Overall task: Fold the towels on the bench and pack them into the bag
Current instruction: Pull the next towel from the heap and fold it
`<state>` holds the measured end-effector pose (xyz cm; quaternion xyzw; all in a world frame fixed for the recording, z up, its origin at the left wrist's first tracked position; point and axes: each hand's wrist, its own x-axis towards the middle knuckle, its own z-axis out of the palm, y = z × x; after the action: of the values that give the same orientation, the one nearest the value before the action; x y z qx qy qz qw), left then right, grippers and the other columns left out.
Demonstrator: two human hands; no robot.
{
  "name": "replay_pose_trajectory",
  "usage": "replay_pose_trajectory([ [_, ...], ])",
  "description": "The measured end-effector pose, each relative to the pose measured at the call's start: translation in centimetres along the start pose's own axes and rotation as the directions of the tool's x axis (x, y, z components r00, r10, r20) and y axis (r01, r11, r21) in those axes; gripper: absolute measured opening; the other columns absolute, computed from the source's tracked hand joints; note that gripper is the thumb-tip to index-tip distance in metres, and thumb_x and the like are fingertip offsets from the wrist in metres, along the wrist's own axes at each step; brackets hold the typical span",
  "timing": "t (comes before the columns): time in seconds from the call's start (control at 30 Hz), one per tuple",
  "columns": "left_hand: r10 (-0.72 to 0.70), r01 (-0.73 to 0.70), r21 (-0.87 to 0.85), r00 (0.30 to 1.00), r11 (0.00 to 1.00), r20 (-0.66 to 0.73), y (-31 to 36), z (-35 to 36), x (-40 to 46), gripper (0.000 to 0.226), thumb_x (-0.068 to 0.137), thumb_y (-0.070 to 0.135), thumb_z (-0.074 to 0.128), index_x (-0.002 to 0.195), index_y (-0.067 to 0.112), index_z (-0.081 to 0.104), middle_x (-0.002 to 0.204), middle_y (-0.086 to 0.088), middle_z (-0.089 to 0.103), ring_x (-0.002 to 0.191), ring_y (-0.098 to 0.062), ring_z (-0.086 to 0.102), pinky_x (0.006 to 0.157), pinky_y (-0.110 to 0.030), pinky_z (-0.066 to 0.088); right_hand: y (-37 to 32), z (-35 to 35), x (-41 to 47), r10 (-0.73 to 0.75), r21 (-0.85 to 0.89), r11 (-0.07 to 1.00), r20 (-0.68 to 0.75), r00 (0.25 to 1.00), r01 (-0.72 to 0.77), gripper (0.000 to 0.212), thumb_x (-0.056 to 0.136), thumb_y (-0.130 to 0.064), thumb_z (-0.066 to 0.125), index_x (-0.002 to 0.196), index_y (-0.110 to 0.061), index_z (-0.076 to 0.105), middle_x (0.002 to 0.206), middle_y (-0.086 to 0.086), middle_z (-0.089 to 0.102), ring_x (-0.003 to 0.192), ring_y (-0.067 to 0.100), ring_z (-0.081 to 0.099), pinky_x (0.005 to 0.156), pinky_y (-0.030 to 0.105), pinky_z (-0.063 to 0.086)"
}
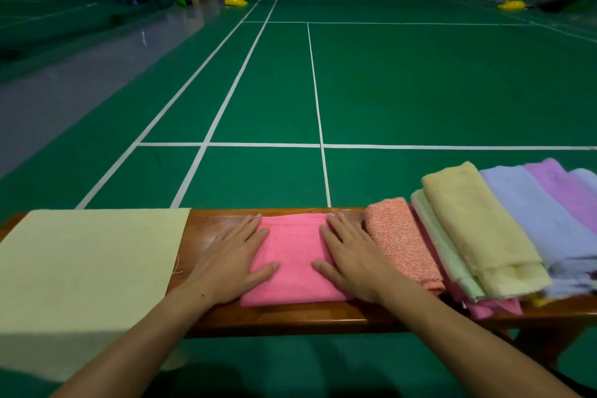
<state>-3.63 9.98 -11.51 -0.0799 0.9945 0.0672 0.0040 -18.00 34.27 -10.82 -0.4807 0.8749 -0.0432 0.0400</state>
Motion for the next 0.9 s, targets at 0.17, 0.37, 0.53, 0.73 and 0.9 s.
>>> replay_pose_trajectory([
  [0.17,0.107,-0.140,-0.229,0.982,0.963,-0.153,-1.9,-0.7,-2.1,0.060,0.088,0.075,0.061,0.138,0.042,0.060,0.149,0.022,0.053,0.140,-0.003,0.045,0.116,-0.044,0.044,0.5,-1.3,-2.0,-0.080,0.286,0.954,-0.048,0.996,0.090,0.054,0.099,-0.066,0.051,0.141,-0.032,0.052,0.154,-0.011,0.045,0.140,0.008,0.042,0.115,0.042,0.044],
  [0.37,0.128,-0.145,-0.331,0.989,0.932,-0.073,-2.0,-0.5,-4.4,0.066,0.075,0.084,0.071,0.130,0.050,0.061,0.141,0.035,0.054,0.136,0.008,0.045,0.117,-0.033,0.039,0.3,-1.2,-4.2,-0.138,0.265,0.956,0.023,0.990,0.127,0.058,0.085,-0.079,0.062,0.124,-0.039,0.048,0.158,-0.013,0.038,0.137,0.007,0.043,0.113,0.034,0.044],
  [0.53,0.198,-0.207,-0.196,0.978,0.959,-0.061,-1.3,-1.1,-4.7,0.056,0.078,0.076,0.068,0.125,0.049,0.053,0.146,0.027,0.053,0.136,-0.002,0.049,0.112,-0.029,0.041,-0.3,-1.3,-4.3,-0.179,0.108,0.978,-0.001,0.984,0.178,0.052,0.091,-0.061,0.061,0.133,-0.033,0.049,0.161,-0.006,0.038,0.136,0.015,0.049,0.114,0.033,0.043],
  [0.73,0.273,-0.269,0.061,0.959,0.961,-0.078,-1.0,-0.8,-4.5,0.057,0.086,0.061,0.058,0.138,0.039,0.060,0.152,0.015,0.055,0.138,-0.007,0.052,0.114,-0.032,0.043,-0.9,-1.7,-3.8,-0.119,0.045,0.992,0.024,0.993,0.118,0.051,0.095,-0.038,0.057,0.143,-0.021,0.049,0.164,0.002,0.041,0.141,0.023,0.050,0.116,0.038,0.040],
  [0.9,0.216,-0.229,-0.037,0.954,0.973,-0.210,-1.2,-1.2,-4.0,0.035,0.092,0.049,0.059,0.120,0.034,0.072,0.127,0.017,0.071,0.118,-0.004,0.064,0.101,-0.026,0.049,-0.7,-2.2,-3.6,0.029,0.289,0.957,-0.023,0.999,-0.021,0.055,0.095,-0.048,0.042,0.142,-0.023,0.057,0.138,-0.002,0.064,0.122,0.016,0.058,0.104,0.038,0.050],
])
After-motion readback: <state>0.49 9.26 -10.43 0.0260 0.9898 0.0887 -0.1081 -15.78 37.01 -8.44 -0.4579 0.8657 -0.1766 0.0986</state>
